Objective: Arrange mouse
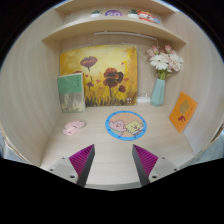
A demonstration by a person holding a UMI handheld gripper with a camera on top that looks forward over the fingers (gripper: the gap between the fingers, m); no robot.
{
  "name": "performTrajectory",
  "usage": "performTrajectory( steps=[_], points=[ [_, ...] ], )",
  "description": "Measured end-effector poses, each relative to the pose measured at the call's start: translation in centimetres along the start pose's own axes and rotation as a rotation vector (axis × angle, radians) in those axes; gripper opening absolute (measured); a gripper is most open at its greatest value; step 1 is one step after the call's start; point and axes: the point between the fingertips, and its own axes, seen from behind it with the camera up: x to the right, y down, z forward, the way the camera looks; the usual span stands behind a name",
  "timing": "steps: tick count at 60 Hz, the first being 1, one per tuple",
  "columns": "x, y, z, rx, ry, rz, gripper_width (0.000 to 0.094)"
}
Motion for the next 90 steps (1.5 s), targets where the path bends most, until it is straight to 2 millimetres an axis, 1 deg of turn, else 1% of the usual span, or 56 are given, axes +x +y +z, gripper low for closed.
performTrajectory(
  steps=[5,12,15,21,28,31,37,41,42,47,51,58,65,68,74,76,77,81,86,89,90],
  points=[
    [-3.8,2.1,2.4,-0.05,-0.036,0.017,0.0753],
    [-9.5,3.4,5.6,-0.096,-0.1,0.023,0.0755],
    [-11.8,3.4,7.2,-0.11,-0.126,0.023,0.0756],
    [-15.0,3.0,10.5,-0.136,-0.14,0.024,0.0754],
    [-18.0,1.9,14.5,-0.151,-0.155,0.04,0.0752],
    [-19.0,1.4,16.1,-0.158,-0.156,0.044,0.0755],
    [-20.4,0.9,19.2,-0.183,-0.14,0.029,0.0752],
    [-21.4,0.6,20.9,-0.201,-0.141,0.032,0.0755],
    [-21.4,0.5,21.2,-0.205,-0.137,0.034,0.0768],
    [-22.2,-1.0,22.7,-0.191,-0.127,0.034,0.0752],
    [-23.2,-1.9,23.6,-0.188,-0.136,0.023,0.0755],
    [-25.1,-2.7,25.4,-0.193,-0.162,-0.022,0.0758],
    [-26.7,-2.5,26.5,-0.216,-0.187,-0.072,0.0755],
    [-26.8,-2.3,26.7,-0.227,-0.178,-0.096,0.0753],
    [-26.5,-2.4,27.3,-0.218,-0.14,-0.145,0.0669],
    [-26.6,-2.5,27.4,-0.215,-0.143,-0.132,0.0618],
    [-26.4,-2.4,27.4,-0.212,-0.132,-0.127,0.0576],
    [-26.4,-2.4,27.3,-0.209,-0.127,-0.123,0.0535],
    [-26.2,-2.3,27.3,-0.213,-0.132,-0.129,0.0431],
    [-26.2,-2.4,27.3,-0.216,-0.147,-0.12,0.0383],
    [-26.2,-2.4,27.3,-0.219,-0.153,-0.118,0.0384]
  ],
)
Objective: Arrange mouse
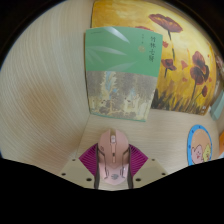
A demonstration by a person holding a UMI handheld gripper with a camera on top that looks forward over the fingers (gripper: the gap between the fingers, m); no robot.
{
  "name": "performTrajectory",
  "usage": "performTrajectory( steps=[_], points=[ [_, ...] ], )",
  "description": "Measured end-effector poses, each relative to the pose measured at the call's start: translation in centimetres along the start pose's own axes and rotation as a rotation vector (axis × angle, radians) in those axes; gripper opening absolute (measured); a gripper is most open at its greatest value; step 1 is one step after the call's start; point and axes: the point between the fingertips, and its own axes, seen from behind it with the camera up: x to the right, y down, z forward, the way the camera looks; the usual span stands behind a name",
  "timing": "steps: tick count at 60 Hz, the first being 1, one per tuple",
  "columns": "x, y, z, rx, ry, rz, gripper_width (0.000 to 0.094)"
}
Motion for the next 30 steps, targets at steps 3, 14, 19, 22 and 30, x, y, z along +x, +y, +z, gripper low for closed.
performTrajectory(
  steps=[3,14,19,22,30],
  points=[
    [0.0,0.1,0.0,-0.013,-0.018,0.003,0.0365],
    [3.3,-4.3,-4.9,0.032,-0.045,-0.013,0.0366],
    [7.9,-9.4,-9.7,0.136,-0.012,-0.035,0.0366],
    [10.9,-12.4,-12.6,0.193,0.016,-0.047,0.0365],
    [20.3,-17.1,-18.8,0.322,0.081,-0.043,0.0365]
  ],
)
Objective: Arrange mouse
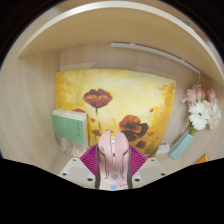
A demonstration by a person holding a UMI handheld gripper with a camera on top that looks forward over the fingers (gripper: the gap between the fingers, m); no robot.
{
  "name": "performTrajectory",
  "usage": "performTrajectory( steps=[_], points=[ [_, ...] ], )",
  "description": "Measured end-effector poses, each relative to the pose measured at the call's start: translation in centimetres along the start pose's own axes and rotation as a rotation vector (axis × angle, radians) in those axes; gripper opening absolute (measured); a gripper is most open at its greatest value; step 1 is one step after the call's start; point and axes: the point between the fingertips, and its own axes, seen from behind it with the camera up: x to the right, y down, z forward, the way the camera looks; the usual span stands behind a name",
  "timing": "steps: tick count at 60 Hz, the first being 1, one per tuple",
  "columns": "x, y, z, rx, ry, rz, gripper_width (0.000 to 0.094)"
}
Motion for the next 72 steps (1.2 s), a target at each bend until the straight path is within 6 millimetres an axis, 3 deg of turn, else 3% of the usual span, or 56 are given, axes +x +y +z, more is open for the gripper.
performTrajectory(
  steps=[4,7,10,15,21,26,31,41,59,67,72],
  points=[
    [4.4,-0.5,-0.7,0.022,0.032,0.023,0.0364],
    [7.3,0.5,-0.4,0.016,0.047,0.048,0.0363],
    [9.5,2.9,0.5,-0.019,0.055,0.064,0.0363],
    [12.2,8.6,2.6,-0.128,0.065,0.054,0.0361],
    [13.0,15.4,4.6,-0.242,0.06,0.044,0.0363],
    [12.7,19.5,5.5,-0.298,0.055,0.055,0.0364],
    [12.2,22.3,6.1,-0.337,0.041,0.068,0.0365],
    [11.2,25.6,6.7,-0.389,0.018,0.069,0.0375],
    [11.4,25.2,6.1,-0.431,0.047,0.087,0.062],
    [11.0,19.6,3.5,-0.34,0.035,0.059,0.0755],
    [11.2,16.2,0.9,-0.302,0.05,0.054,0.0761]
  ],
)
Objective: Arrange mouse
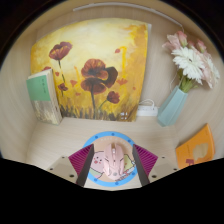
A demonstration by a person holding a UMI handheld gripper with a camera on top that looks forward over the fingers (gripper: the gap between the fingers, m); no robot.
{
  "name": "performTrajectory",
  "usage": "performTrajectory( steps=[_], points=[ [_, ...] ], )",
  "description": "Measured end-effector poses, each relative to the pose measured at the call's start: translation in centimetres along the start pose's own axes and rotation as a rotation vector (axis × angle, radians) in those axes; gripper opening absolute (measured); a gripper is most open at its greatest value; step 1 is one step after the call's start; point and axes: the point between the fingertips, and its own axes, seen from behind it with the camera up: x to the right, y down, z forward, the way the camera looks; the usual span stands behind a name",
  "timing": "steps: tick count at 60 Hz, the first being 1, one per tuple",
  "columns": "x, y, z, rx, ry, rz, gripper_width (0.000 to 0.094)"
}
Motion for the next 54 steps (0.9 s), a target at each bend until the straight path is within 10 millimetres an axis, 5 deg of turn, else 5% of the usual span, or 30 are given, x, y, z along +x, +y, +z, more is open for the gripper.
performTrajectory(
  steps=[10,18,37,54],
  points=[
    [-0.6,-3.5,-7.6,0.104,0.007,0.016,0.076],
    [-1.2,-3.8,-12.5,0.153,0.011,0.026,0.0763],
    [-2.8,1.3,-20.1,0.187,0.034,0.01,0.0761],
    [-3.7,4.8,-23.6,0.183,0.038,-0.005,0.0762]
  ],
)
